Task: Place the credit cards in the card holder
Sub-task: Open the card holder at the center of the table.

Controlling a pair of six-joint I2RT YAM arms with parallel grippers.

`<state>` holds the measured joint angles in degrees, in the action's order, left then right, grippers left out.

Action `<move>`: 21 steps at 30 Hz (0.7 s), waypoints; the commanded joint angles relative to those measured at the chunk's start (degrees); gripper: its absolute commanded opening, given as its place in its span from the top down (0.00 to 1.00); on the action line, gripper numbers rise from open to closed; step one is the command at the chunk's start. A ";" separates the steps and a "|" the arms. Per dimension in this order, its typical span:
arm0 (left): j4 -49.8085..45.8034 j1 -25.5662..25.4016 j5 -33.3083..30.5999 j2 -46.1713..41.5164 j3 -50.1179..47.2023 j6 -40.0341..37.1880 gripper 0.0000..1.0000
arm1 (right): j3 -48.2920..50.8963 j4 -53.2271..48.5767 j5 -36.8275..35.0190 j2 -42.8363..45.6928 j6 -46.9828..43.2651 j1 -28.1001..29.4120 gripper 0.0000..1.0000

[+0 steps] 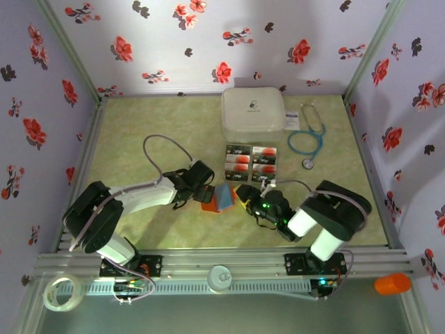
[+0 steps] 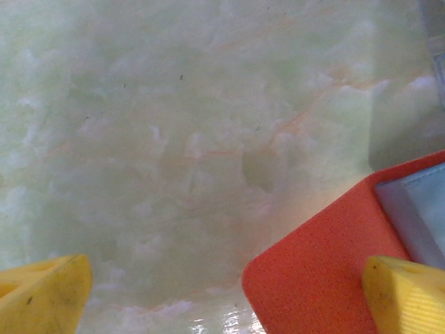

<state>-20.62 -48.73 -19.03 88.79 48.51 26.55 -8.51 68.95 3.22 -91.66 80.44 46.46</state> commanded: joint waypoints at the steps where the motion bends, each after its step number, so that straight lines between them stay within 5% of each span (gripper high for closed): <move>1: -0.33 0.48 -1.51 0.46 -0.70 -1.25 0.00 | -0.29 -15.55 -4.06 8.72 -3.27 0.21 0.41; 4: -0.13 0.48 -1.50 0.43 -0.79 -1.32 0.00 | -4.18 -35.11 -5.74 20.85 -7.77 0.21 0.44; 9: 0.29 0.57 -1.38 0.59 -0.70 -1.58 0.00 | -13.25 -59.87 -6.76 33.14 -17.75 0.13 0.67; 21: 0.62 0.74 -1.30 1.36 0.25 -2.06 0.00 | -23.87 -53.84 5.60 14.37 -22.50 0.36 0.95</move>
<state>-20.03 -48.47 -19.09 89.32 48.45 25.61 -29.47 13.82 4.93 -74.15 60.34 46.46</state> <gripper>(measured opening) 0.996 0.068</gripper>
